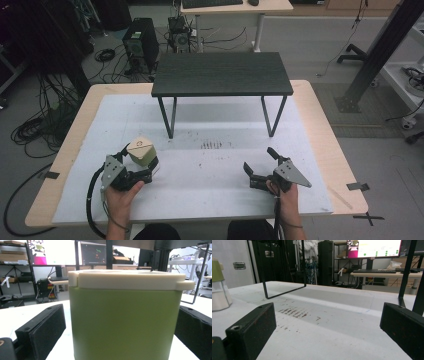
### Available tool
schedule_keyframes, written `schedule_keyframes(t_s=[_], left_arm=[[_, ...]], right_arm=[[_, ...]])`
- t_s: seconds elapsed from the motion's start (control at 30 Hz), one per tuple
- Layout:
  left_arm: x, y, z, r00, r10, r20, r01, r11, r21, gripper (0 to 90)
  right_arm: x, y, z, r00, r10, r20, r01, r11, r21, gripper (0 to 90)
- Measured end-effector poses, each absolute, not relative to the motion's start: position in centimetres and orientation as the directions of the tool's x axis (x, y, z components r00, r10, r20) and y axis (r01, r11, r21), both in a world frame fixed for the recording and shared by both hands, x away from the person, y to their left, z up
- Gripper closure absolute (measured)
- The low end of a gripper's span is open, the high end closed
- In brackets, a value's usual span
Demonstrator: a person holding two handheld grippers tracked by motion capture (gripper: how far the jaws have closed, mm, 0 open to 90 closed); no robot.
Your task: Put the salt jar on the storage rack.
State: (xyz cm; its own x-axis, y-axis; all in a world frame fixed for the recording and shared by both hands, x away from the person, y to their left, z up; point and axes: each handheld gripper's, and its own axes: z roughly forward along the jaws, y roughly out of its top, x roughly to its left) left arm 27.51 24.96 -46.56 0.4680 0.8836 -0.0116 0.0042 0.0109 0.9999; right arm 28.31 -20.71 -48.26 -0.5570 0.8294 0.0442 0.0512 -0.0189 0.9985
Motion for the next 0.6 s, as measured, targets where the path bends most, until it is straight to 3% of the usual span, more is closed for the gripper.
schedule_keyframes(t_s=[0.6], left_arm=[[27.45, 24.93, -46.56, 0.452, 0.892, -0.011, 0.002, 0.011, 1.0, 3.8]], right_arm=[[28.31, -20.72, -48.26, -0.557, 0.829, 0.044, 0.049, -0.02, 0.999, 0.1]])
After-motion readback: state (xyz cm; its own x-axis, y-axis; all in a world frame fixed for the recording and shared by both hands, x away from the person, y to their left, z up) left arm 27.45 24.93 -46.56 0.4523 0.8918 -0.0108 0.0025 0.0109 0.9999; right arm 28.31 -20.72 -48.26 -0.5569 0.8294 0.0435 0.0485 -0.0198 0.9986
